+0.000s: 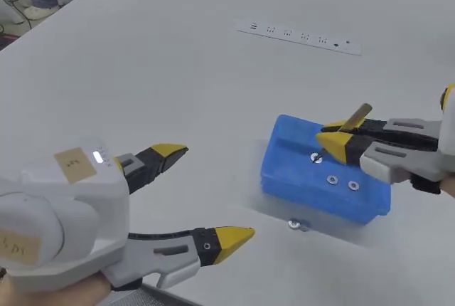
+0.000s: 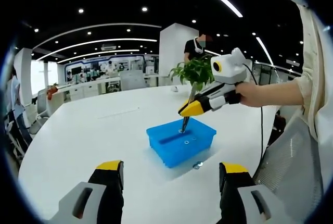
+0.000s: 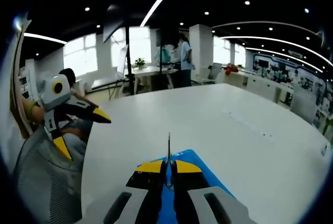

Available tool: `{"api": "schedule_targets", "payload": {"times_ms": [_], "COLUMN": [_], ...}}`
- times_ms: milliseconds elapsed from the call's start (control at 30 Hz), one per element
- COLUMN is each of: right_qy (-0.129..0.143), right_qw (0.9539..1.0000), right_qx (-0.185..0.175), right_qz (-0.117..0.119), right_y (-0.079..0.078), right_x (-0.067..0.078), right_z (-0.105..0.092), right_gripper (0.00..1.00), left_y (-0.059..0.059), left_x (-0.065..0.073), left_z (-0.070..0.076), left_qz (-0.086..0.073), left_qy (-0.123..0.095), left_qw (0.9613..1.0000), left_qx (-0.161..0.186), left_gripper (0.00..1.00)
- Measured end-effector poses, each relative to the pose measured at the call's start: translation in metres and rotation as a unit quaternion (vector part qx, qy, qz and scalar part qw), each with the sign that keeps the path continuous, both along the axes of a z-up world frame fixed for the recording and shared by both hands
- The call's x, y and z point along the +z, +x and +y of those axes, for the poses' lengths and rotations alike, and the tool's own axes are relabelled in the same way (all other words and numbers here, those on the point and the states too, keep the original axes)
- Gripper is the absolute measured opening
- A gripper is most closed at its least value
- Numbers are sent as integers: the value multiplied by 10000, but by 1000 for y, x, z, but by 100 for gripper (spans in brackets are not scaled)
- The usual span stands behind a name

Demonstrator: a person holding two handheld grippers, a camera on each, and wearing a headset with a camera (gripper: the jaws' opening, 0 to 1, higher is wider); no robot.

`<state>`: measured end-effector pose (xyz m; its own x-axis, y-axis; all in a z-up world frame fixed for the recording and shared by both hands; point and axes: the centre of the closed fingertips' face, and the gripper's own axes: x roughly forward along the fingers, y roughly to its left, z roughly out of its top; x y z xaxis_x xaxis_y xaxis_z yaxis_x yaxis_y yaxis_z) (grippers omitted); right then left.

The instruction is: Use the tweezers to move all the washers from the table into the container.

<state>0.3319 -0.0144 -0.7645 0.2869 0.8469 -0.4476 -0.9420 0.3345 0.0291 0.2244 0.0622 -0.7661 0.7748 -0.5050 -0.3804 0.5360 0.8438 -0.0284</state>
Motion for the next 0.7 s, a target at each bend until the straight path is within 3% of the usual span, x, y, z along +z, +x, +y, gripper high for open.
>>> {"api": "schedule_targets", "payload": {"times_ms": [467,700], "right_qy": [-334,-408], "right_qw": [9972,9957], "right_qx": [-275,-308], "right_qz": [606,772], "right_y": [23,25], "right_x": [-44,-54], "right_z": [-4,-5], "right_gripper": [3,3], "left_y": [0,0], "left_x": [-2,-2], "left_z": [0,0], "left_qz": [22,30], "left_qy": [29,34], "left_qw": [10000,10000], "left_qx": [-12,-10], "left_gripper": [76,76]}}
